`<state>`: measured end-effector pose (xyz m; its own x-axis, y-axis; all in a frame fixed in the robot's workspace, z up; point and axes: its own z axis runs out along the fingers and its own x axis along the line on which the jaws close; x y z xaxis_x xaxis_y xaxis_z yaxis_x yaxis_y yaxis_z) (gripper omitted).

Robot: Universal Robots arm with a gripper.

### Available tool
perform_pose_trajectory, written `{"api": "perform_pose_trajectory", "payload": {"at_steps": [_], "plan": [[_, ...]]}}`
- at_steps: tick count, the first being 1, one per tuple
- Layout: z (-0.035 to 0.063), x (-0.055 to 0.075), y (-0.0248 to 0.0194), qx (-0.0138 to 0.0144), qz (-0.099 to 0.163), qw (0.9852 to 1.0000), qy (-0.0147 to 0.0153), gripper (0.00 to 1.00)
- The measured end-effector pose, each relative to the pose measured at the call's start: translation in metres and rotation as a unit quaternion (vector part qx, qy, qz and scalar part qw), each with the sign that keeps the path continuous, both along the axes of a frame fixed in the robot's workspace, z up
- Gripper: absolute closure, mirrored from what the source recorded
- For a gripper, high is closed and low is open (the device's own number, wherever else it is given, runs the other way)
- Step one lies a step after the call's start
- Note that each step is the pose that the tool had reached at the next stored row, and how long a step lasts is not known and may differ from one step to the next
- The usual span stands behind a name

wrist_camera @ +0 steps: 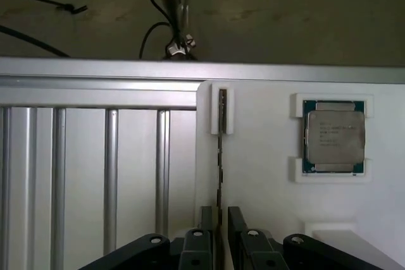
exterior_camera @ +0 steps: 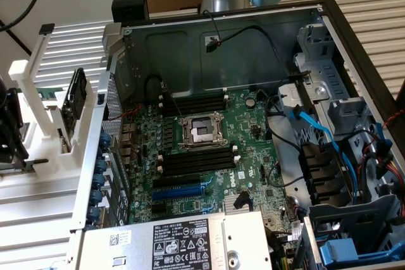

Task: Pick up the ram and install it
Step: 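Pick up the ram and move it above insertion slot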

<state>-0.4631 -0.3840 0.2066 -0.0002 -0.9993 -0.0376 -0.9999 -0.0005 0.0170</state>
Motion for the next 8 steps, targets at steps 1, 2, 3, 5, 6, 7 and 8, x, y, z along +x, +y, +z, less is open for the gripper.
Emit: {"api": "perform_pose_trajectory", "payload": {"at_steps": [1,2,3,5,6,7,8], "plan": [[-0.0007,0.0000,0.0000,0.0000,0.000,1.0000,-0.0001,0.76],[-0.0016,0.0000,0.0000,0.0000,0.000,1.0000,-0.0001,0.76],[-0.0025,0.0000,0.0000,0.0000,0.000,1.0000,0.0000,0.76],[-0.0036,0.0000,0.0000,0.0000,0.000,1.0000,0.0000,0.76],[-0.0041,0.0000,0.0000,0.0000,0.000,1.0000,0.0000,0.76],[-0.0042,0.0000,0.0000,0.0000,0.000,1.0000,0.0000,0.76],[-0.0043,0.0000,0.0000,0.0000,0.000,1.0000,0.0000,0.76]]}}
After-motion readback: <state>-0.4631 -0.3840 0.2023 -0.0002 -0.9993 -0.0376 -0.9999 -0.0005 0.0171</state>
